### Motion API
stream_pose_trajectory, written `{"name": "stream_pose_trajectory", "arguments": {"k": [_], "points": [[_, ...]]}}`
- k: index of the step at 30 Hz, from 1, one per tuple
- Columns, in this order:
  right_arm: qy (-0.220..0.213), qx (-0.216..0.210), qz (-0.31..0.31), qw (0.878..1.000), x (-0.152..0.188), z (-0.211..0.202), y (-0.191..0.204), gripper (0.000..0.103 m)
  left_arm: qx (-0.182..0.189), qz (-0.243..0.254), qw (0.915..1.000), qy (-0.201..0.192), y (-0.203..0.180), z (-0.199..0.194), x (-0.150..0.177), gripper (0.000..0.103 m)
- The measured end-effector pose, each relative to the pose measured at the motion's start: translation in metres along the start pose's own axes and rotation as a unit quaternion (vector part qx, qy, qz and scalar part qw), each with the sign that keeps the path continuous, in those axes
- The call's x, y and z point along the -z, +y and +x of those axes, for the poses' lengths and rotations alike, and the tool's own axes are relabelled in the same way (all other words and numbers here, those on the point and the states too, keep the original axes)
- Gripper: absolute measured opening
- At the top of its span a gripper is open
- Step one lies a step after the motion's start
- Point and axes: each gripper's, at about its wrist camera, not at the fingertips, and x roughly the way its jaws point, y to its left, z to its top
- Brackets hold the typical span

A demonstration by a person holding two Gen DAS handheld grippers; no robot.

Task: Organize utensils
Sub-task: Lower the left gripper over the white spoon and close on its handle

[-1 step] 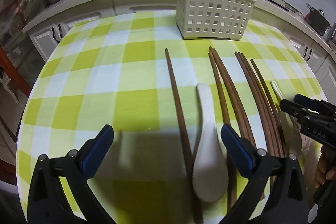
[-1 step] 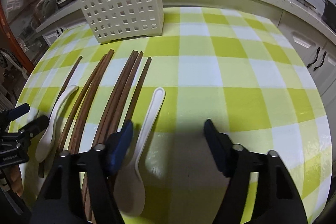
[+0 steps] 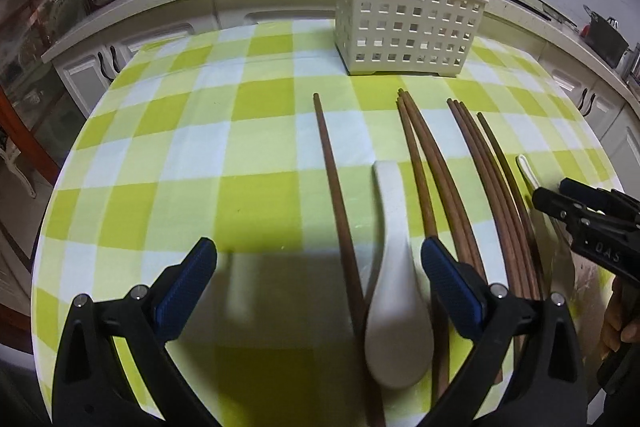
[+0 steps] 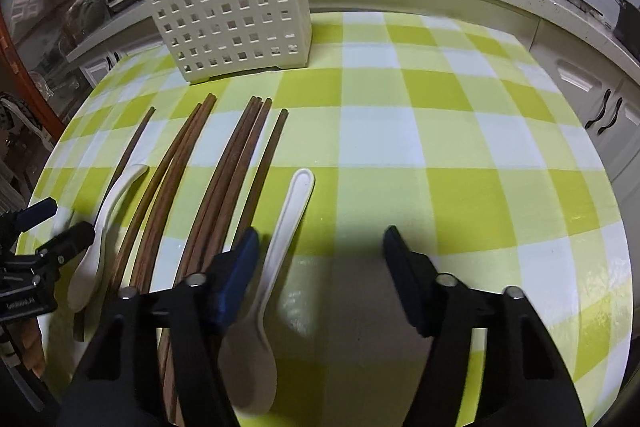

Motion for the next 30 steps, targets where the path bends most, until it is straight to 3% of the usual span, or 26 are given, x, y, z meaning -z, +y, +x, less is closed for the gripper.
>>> {"name": "stream_pose_trajectory", "arguments": {"k": [9,15,19,30], "points": [[0.009,0.03,-0.025,0.999,-0.005,0.004,0.012,0.039,-0.012,0.012,0.9997,0.015,-0.006,0.01,-0.008,0.098],[0.008,0.03,-0.029,0.999,-0.004,0.003,0.013,0.036,-0.001,0.031,0.9995,0.006,-0.011,0.006,-0.014,0.095],[0.001,0.03,-0.029,0.999,-0.002,0.002,0.014,0.022,0.025,0.03,0.9992,-0.004,-0.014,0.003,-0.017,0.091],[-0.022,0.012,-0.011,1.0,0.002,0.0,0.007,0.019,0.063,0.041,0.9958,-0.051,-0.035,0.001,-0.015,0.081]]}}
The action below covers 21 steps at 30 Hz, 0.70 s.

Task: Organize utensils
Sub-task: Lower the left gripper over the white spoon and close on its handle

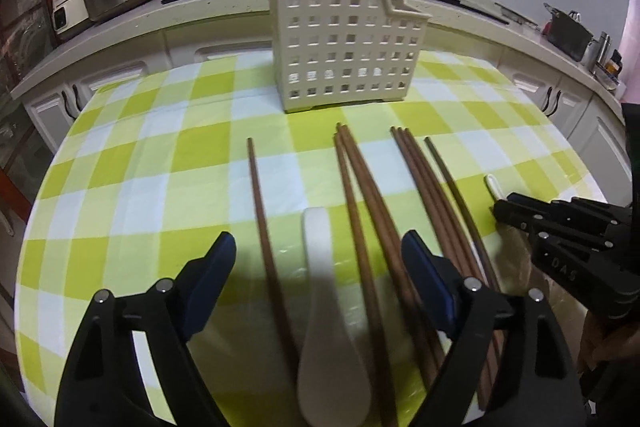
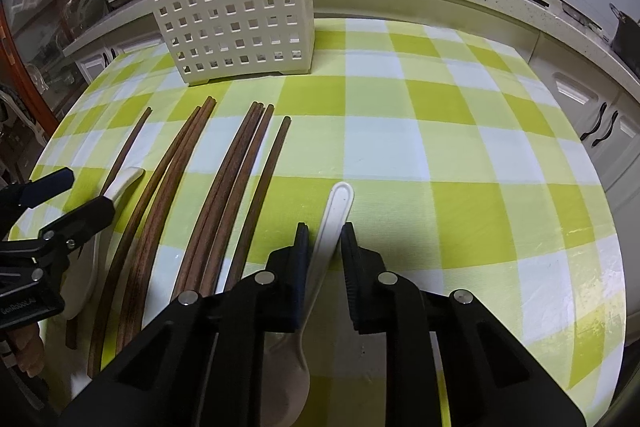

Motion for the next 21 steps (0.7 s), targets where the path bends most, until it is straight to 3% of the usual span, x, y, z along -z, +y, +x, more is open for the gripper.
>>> {"name": "stream_pose_trajectory", "arguments": {"k": [4,12,21], "points": [[-0.006,-0.002,0.002,1.0,0.0,0.0,0.0,0.019,0.005,0.001,0.9999,-0.011,-0.004,0.002,0.001,0.074],[-0.018,-0.01,0.008,1.0,0.002,0.0,-0.003,0.019,0.004,0.005,0.9999,0.008,-0.006,0.02,0.004,0.045],[-0.023,-0.021,0.008,0.999,0.001,0.001,-0.006,0.02,0.001,-0.01,0.9999,0.005,0.002,0.023,0.004,0.035]]}}
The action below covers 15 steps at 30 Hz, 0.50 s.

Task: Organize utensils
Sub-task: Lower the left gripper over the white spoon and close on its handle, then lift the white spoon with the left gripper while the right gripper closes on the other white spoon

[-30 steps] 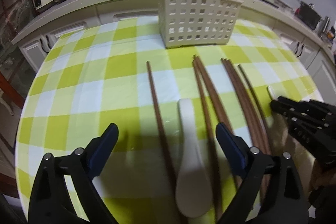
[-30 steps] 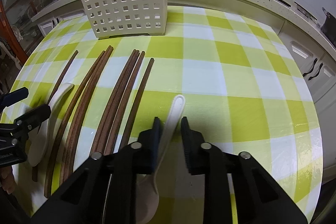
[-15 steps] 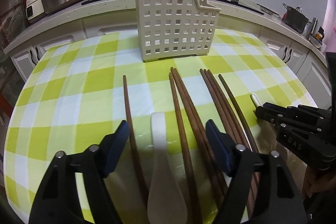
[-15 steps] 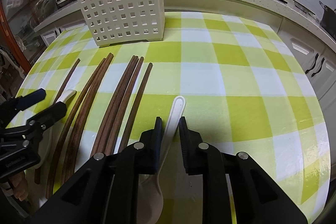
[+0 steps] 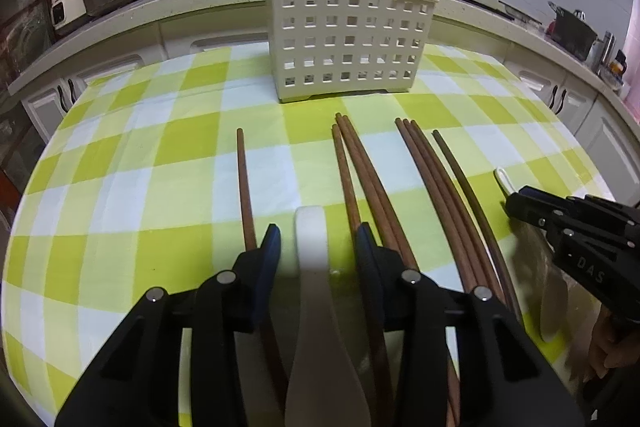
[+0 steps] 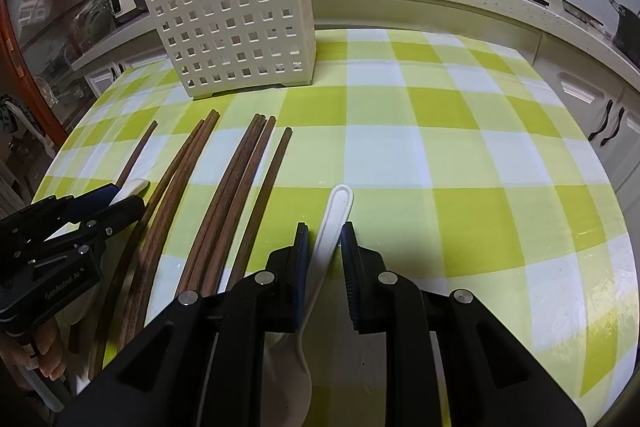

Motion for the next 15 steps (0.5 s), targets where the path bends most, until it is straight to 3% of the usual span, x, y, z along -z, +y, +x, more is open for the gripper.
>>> {"name": "stream_pose_trajectory", "arguments": {"k": [3,15], "points": [[0.0,0.0,0.0,1.0,-0.0001,0.0001,-0.0001,0.019,0.001,-0.001,1.0,0.005,0.0025,0.0024,0.0017,0.026],[-0.003,-0.018,0.012,1.0,-0.0013,-0.0015,-0.0065,0.018,0.014,-0.007,0.9998,0.011,0.0081,-0.0012,0.0008,0.016]]}}
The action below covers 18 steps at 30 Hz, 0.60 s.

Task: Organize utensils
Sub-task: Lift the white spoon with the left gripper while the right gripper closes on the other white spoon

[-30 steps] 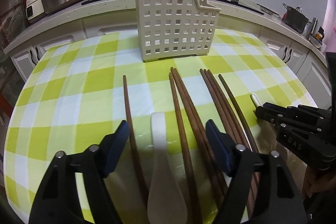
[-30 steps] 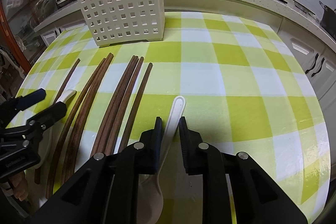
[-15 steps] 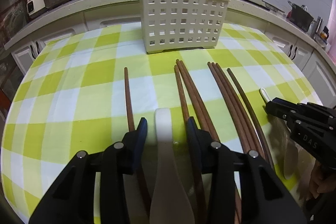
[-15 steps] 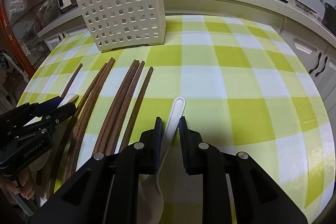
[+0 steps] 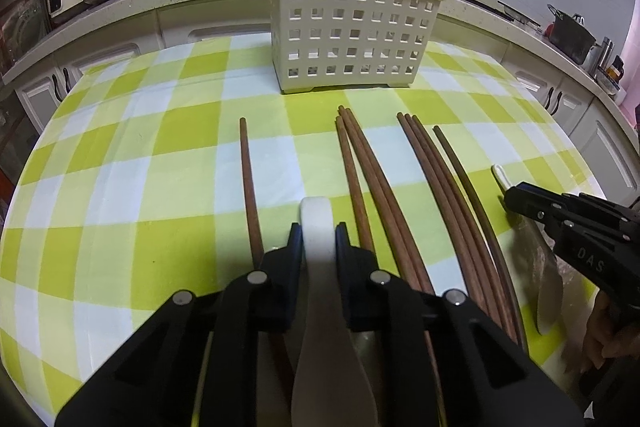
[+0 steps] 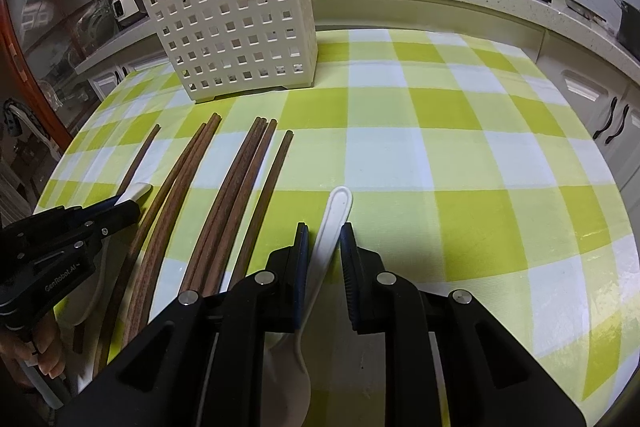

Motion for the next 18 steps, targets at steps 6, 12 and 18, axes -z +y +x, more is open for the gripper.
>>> {"name": "stream_pose_trajectory", "arguments": {"k": [6,12,18], "points": [[-0.025,-0.011,0.002,1.0,-0.005,-0.016,0.0,0.018,0.003,0.002,0.9997,-0.026,-0.004,-0.018,-0.005,0.016],[-0.057,-0.024,-0.003,0.998,-0.01,-0.04,0.001,0.017,0.005,0.006,0.9982,-0.059,-0.007,-0.045,-0.011,0.016],[-0.017,-0.015,-0.003,1.0,-0.002,-0.027,0.001,0.018,0.006,0.003,0.9984,-0.056,-0.005,-0.047,-0.006,0.016]]}}
